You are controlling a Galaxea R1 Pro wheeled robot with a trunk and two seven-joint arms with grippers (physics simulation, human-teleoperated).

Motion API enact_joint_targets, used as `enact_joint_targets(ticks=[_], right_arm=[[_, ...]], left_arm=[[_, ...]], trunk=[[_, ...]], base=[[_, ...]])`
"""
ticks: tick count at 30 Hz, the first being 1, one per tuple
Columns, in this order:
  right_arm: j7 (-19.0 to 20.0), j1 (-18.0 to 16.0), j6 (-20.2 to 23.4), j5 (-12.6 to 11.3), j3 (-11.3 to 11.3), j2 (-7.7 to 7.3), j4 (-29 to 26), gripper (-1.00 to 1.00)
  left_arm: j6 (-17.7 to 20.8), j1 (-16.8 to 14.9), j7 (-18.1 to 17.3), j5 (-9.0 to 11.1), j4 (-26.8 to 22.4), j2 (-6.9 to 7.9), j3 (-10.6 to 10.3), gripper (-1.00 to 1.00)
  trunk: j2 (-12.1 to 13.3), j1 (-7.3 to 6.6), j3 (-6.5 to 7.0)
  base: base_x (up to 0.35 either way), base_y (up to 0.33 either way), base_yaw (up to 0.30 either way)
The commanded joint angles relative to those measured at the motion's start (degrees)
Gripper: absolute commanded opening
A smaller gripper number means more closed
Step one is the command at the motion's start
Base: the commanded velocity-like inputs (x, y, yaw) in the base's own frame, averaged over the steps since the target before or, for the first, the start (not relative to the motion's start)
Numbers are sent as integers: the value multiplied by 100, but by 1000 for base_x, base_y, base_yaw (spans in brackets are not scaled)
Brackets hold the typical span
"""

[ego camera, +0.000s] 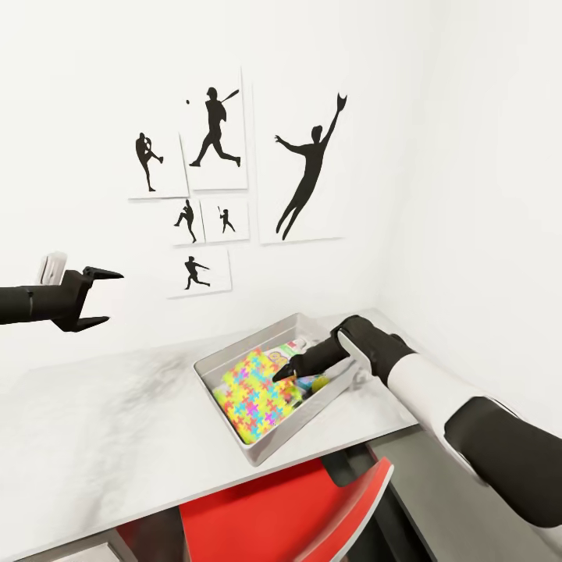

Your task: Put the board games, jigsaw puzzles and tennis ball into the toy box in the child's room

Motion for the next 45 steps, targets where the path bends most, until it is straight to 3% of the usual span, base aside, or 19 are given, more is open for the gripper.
enact_joint_targets(ticks=[1, 5, 7, 9, 11, 13, 14, 17, 18, 19, 20, 23, 26, 27, 32, 33, 45], right_arm=[[14, -9, -103, -3, 12, -12, -4, 100], [-363, -56, -992, -13, -59, -200, -92, 100], [-574, -52, -1294, -18, -170, -465, -575, 100], [-665, 53, -1413, -25, -395, -890, -1463, 100], [-714, 579, -1446, -24, -813, -1439, -2783, 100], [-775, 944, -1444, -16, -1069, -1633, -3480, 100], [-921, 1356, -1440, -9, -1340, -1771, -4159, 100], [-1294, 1996, -1425, 12, -1763, -1907, -5123, 100], [-1585, 2416, -1342, 27, -2075, -1997, -5731, 100], [-1712, 2624, -1279, 32, -2245, -2041, -5996, 100], [-1901, 3029, -1134, 37, -2594, -2109, -6351, 100], [-2111, 3554, -983, 45, -3172, -2149, -6719, 100], [-2206, 3732, -922, 48, -3631, -2160, -6871, 100], [-2258, 3796, -902, 49, -3893, -2173, -6932, 100], [-2289, 3831, -889, 50, -4190, -2217, -6969, 100], [-2293, 3859, -895, 51, -4562, -2176, -6983, 100], [-2293, 3854, -897, 54, -4597, -2189, -6982, 100]], left_arm=[[52, -7, 47, 33, -2, 0, 4, 100], [37, -5, 56, 14, -6, 4, -56, 100], [33, 4, 71, -14, -7, 5, -91, 100], [45, 34, 86, -26, -7, 2, -109, 100], [73, 170, 61, -26, -6, 1, -94, 100], [98, 241, 45, -26, -7, 1, -85, 100], [149, 288, 6, -24, -7, 0, -81, 100], [261, 331, -112, -22, -7, -4, -87, 100], [314, 349, -215, -21, -7, -9, -95, 100], [333, 355, -269, -19, -7, -14, -98, 100], [360, 364, -357, -16, -7, -30, -103, 100], [393, 375, -446, -2, -7, -112, -109, 100], [426, 405, -486, 8, -7, -209, -111, 100], [457, 462, -510, 12, -7, -262, -108, 100], [482, 557, -549, 19, -7, -397, -159, 100], [527, 707, -603, 15, -7, -686, -348, 100], [590, 811, -595, 13, -7, -719, -379, 100]], trunk=[[-5, 1, -7], [-5, 1, -7], [-5, 1, -7], [-5, 1, -7], [-5, 1, -7], [-5, 1, -7], [-5, 1, -7], [-5, 1, -7], [-5, 1, -7], [-5, 1, -7], [-5, 1, -7], [-5, 1, -7], [-5, 1, -7], [-5, 1, -6], [-5, 1, 17], [-5, 1, 26], [-5, 1, 133]], base=[[0, 0, 0], [0, 0, 0], [0, 0, 0], [0, 0, 0], [0, 0, 0], [0, 0, 0], [0, 0, 0], [0, 0, 0], [-7, 0, 0], [-28, 0, 0], [-112, 0, 0], [-195, 0, 0], [-278, 0, 0], [-315, 20, -77], [-322, 98, -118], [-320, 139, -100], [-319, 139, -101]])
